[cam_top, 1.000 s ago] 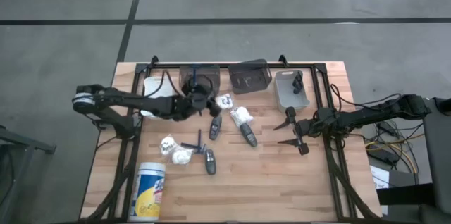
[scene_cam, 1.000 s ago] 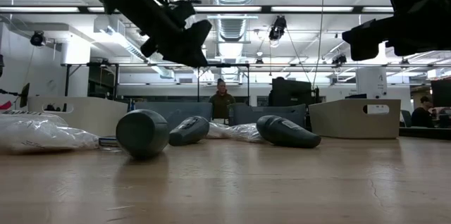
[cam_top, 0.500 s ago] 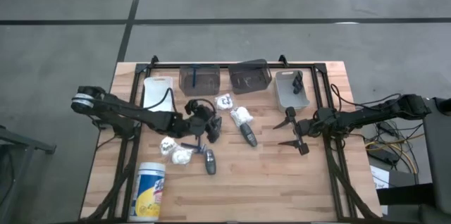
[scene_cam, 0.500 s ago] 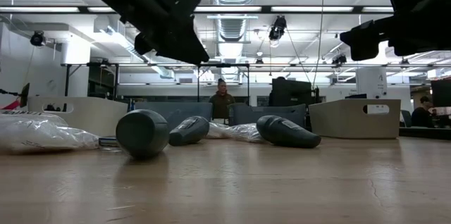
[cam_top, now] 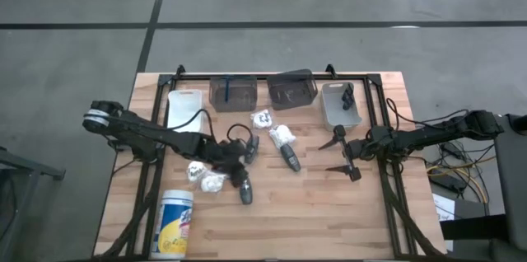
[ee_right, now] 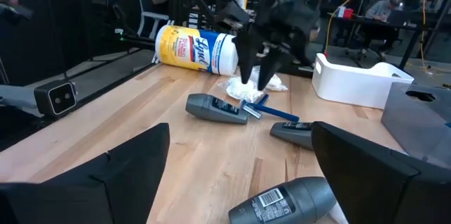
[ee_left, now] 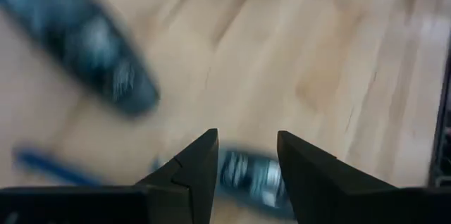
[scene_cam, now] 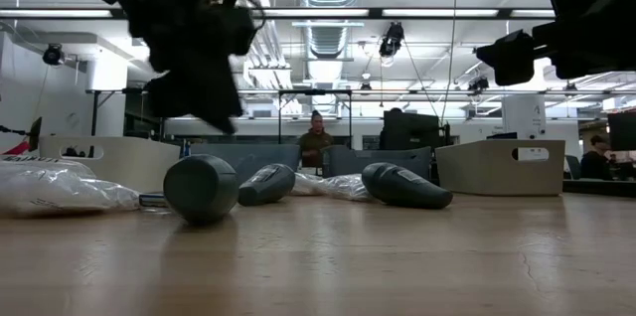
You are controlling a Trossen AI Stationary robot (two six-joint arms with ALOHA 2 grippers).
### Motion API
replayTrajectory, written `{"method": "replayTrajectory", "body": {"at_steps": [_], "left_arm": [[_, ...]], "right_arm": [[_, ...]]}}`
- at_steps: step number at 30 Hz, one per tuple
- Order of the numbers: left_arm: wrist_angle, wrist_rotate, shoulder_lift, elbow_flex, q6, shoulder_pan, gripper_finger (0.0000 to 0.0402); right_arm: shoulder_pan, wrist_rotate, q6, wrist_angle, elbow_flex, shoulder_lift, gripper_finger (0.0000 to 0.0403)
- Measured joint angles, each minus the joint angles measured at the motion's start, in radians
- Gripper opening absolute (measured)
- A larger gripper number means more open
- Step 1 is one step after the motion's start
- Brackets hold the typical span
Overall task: Pick & Place Travel size toiletries
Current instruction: Put the blue razor into the left black bin
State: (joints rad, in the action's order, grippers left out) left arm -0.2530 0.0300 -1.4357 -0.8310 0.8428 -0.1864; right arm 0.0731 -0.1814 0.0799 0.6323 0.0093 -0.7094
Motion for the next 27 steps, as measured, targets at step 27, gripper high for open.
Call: {"method": "replayTrajectory", "body": {"at_steps": [27], "left_arm": [[-0.229, 0.148, -0.117, 0.0, 0.314, 0.004, 0.0148]], "right_arm": [[0.0, 0.0, 0.002, 0.0, 0.0, 0.0, 0.031]]}}
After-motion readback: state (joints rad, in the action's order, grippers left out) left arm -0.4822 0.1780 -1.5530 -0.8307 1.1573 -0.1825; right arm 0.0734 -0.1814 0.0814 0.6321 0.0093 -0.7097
